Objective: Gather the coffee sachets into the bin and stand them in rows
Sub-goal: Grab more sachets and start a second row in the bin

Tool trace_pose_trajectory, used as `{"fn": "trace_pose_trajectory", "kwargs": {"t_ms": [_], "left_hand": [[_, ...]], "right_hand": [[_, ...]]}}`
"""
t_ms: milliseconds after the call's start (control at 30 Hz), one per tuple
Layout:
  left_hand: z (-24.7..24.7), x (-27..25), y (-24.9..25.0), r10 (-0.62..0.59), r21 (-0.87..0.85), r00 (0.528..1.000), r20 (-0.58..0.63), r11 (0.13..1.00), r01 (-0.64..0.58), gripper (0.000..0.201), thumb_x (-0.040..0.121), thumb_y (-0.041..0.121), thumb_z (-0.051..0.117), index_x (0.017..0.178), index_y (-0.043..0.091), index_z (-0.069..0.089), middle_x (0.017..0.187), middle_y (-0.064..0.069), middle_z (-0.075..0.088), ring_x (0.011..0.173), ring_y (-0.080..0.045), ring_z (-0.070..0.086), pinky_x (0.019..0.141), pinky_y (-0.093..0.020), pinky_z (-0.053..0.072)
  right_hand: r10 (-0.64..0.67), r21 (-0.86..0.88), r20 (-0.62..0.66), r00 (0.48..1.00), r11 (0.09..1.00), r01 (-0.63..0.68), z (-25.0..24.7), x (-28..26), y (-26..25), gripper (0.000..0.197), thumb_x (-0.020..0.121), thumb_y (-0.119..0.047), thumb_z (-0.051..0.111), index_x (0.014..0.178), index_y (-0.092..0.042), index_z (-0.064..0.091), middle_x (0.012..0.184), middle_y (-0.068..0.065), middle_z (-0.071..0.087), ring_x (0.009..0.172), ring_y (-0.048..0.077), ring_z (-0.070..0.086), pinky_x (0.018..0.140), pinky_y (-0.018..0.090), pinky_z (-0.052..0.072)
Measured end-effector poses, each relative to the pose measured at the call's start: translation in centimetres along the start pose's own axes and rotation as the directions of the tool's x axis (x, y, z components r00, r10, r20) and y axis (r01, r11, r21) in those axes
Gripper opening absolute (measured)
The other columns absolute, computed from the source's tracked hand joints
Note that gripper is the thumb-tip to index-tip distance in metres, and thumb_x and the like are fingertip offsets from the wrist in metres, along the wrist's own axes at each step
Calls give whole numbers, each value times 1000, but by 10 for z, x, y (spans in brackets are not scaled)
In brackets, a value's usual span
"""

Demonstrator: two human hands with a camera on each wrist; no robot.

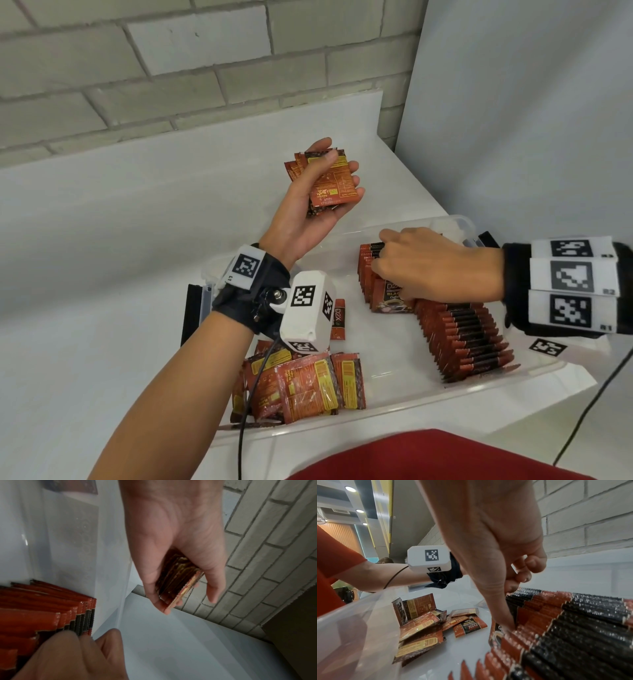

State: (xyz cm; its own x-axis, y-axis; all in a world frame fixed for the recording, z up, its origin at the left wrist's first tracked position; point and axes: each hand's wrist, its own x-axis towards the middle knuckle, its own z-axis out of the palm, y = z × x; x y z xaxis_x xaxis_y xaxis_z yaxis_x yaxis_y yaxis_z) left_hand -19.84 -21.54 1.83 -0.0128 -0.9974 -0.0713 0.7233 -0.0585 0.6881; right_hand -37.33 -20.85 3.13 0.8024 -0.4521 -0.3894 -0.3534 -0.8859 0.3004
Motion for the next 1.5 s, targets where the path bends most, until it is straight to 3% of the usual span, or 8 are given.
{"fn": "trace_pose_trajectory", "kwargs": {"t_ms": [233, 433, 633, 800, 933, 1233, 1367, 1500], "left_hand": [[1, 1, -1, -13, -30, 1000, -24, 999, 12, 17, 92, 15, 57, 108, 19, 61, 101, -15, 61, 86, -25, 63, 76, -38, 55], [2, 0, -1, -2, -52, 1000, 1, 999, 2, 23, 93, 6, 51, 110, 18, 60, 103, -14, 57, 89, -25, 60, 81, -41, 56], [2, -1, -1, 12, -19, 999, 44, 1000, -11, 33, 93, -4, 43, 113, 17, 60, 106, -11, 62, 90, -23, 66, 86, -48, 56], [1, 0, -2, 28, 85, 998, 51, 996, -33, 39, 90, -4, 49, 116, 23, 60, 106, -5, 69, 99, -23, 66, 92, -47, 53], [1, 0, -3, 37, 91, 995, 91, 995, -46, 45, 85, -7, 54, 119, 23, 58, 114, -8, 65, 105, -27, 64, 91, -44, 54], [4, -1, -3, -50, 99, 999, 16, 994, 48, 28, 86, 29, 60, 111, 18, 64, 109, -9, 68, 98, -22, 65, 82, -34, 55], [2, 4, -3, -60, 8, 997, -39, 998, 60, 35, 84, 45, 61, 107, 19, 61, 93, -10, 62, 80, -21, 60, 75, -35, 54], [3, 2, -3, -58, -35, 998, -24, 998, 57, 23, 84, 37, 64, 93, 17, 69, 91, -11, 61, 79, -22, 60, 77, -37, 54]], "right_hand": [[-71, 9, -20, 997, 997, 71, -3, -4, -3, 6, 90, -13, 58, 91, -16, 52, 83, 2, 52, 87, 23, 56, 58, 30, 34], [-34, -13, -16, 999, 999, 34, -3, -4, -4, 39, 89, -7, 52, 59, -16, 28, 59, -5, 27, 52, 15, 35, 44, 23, 21], [1, 395, 101, 995, 918, -41, -19, -10, 11, 16, 82, -36, 71, 77, -20, 72, 58, -14, 52, 59, 5, 53, 47, 12, 34], [206, 788, 60, 977, 590, -173, -36, -11, 39, 31, 76, -53, 71, 82, -23, 69, 61, -9, 66, 50, -5, 54, 51, 6, 37], [411, 986, 84, 908, 97, -135, -34, -8, 44, 34, 81, -42, 70, 101, -17, 61, 79, 0, 68, 51, 3, 53, 48, 16, 44], [545, 793, 85, 834, -544, 274, -37, -8, 41, 16, 87, -2, 63, 103, 0, 59, 94, 17, 73, 80, 18, 73, 69, 19, 57], [689, 824, -14, 725, -403, 399, -41, -17, 46, 12, 82, 0, 68, 93, 0, 63, 104, 20, 70, 96, 24, 71, 85, 26, 56], [746, 956, -89, 660, -122, 268, -35, -16, 45, 16, 77, -14, 78, 92, -11, 73, 101, 7, 72, 100, 13, 67, 89, 22, 51]]}}
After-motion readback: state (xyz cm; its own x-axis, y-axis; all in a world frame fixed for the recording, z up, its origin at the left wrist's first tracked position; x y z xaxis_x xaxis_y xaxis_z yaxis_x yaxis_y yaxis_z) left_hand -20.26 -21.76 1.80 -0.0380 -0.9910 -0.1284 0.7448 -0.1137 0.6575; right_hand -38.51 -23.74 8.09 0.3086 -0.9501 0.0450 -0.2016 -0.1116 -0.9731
